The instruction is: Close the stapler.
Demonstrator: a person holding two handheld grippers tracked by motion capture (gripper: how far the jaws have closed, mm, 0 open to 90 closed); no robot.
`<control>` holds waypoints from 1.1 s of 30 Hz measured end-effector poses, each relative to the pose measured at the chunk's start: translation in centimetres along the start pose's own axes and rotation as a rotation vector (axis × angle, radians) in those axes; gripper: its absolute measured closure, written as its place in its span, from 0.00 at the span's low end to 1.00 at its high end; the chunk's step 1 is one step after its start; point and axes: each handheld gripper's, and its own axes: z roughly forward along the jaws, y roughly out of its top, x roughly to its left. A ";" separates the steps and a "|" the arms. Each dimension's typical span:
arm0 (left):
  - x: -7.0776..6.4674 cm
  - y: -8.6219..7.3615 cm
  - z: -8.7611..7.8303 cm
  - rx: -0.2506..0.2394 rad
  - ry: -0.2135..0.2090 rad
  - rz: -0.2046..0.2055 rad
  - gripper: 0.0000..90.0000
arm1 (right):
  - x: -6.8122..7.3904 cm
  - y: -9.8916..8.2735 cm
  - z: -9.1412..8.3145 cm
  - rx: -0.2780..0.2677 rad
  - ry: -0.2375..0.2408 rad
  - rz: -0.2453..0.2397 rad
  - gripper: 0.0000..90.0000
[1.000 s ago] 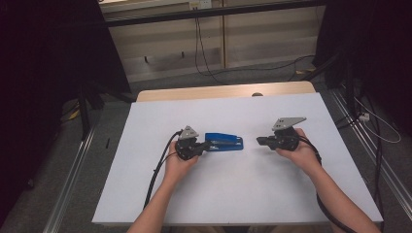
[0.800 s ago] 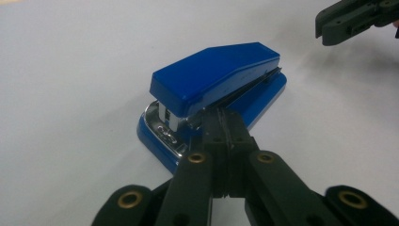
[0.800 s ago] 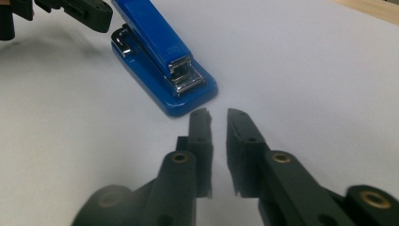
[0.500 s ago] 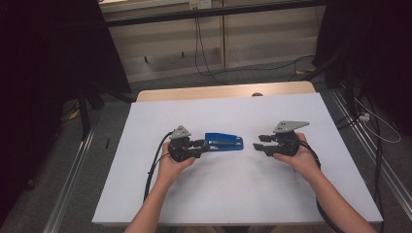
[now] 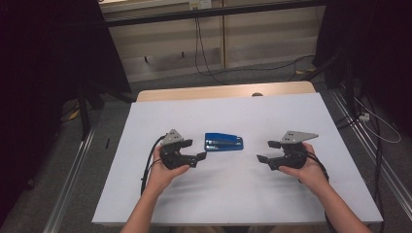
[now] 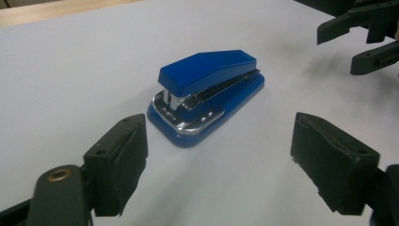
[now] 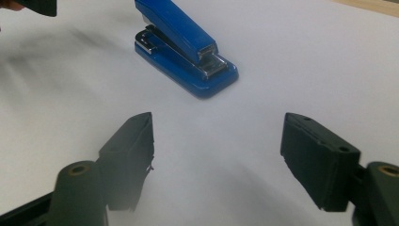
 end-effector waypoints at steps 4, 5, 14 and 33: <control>-0.1 -0.4 -1.0 -0.007 0.006 0.010 0.15 | 0.4 -0.6 -0.9 -0.006 -0.006 0.005 0.23; -0.1 -0.5 -1.2 -0.009 0.001 0.012 0.14 | 0.5 -0.7 -1.1 -0.006 -0.007 0.003 0.22; 0.0 -1.8 -3.5 -0.025 0.008 0.020 0.10 | 1.2 -1.6 -2.9 -0.012 -0.032 0.003 0.19; 1.3 -5.1 -8.7 -0.039 0.066 0.021 0.09 | 2.3 -3.7 -5.3 0.016 -0.057 -0.025 0.15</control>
